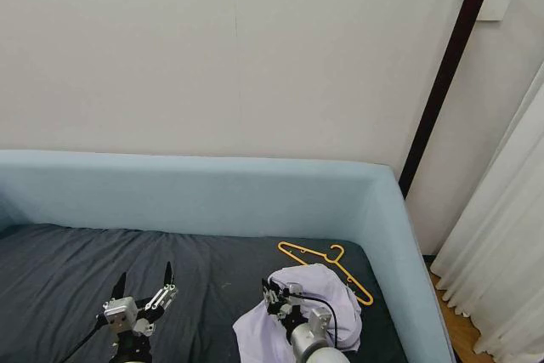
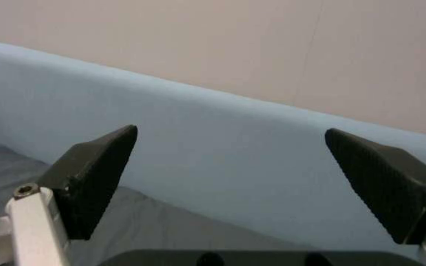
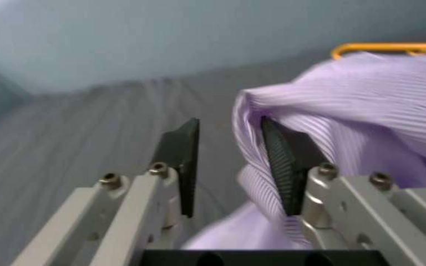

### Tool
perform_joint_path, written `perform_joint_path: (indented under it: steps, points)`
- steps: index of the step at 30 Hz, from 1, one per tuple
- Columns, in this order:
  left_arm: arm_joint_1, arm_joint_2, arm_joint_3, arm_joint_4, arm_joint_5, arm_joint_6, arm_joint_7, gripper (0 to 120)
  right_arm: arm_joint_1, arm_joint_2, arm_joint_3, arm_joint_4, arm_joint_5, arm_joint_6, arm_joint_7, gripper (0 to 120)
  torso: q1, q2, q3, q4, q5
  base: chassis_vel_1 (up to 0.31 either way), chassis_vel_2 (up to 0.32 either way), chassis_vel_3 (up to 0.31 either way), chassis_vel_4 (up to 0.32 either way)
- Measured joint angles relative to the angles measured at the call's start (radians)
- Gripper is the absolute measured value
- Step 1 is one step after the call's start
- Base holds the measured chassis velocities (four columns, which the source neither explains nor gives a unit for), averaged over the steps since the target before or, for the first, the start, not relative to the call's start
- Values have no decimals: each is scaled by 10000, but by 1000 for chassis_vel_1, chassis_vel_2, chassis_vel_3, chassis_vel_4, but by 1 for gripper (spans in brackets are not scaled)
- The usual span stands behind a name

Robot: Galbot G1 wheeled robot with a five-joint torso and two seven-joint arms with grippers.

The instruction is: Pick up the clothes from the sofa and hang them on the clothes hanger.

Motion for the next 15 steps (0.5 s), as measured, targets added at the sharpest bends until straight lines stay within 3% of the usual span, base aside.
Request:
perform_joint_path:
  steps: [2,6,7,11,12,15]
  points:
    - [-1,-18,9,9,12,-7,-4,100,-28,-98,25,152,-87,-519,420,41,0,0,0,0,0,0,0,0,0]
    - [-57,-49,24,43,19,-22,-18,100,-384,-777,327,1610,916,-2078,1839,59,0,0,0,-1,3,0,0,0,0]
    - [-57,-49,24,43,19,-22,-18,100,-384,-777,327,1610,916,-2078,1839,59,0,0,0,-1,3,0,0,0,0]
    - [-131,-70,133,77,27,-26,-32,100,-1194,-1589,1059,3539,2057,-2530,1963,78,0,0,0,-1,2,0,0,0,0]
    - [-131,-70,133,77,27,-26,-32,100,-1194,-1589,1059,3539,2057,-2530,1963,78,0,0,0,-1,2,0,0,0,0]
    - [-222,-128,305,132,89,-21,-29,100,-1944,-2055,1887,4543,2655,-2545,1891,93,0,1,0,-3,1,0,0,0,0]
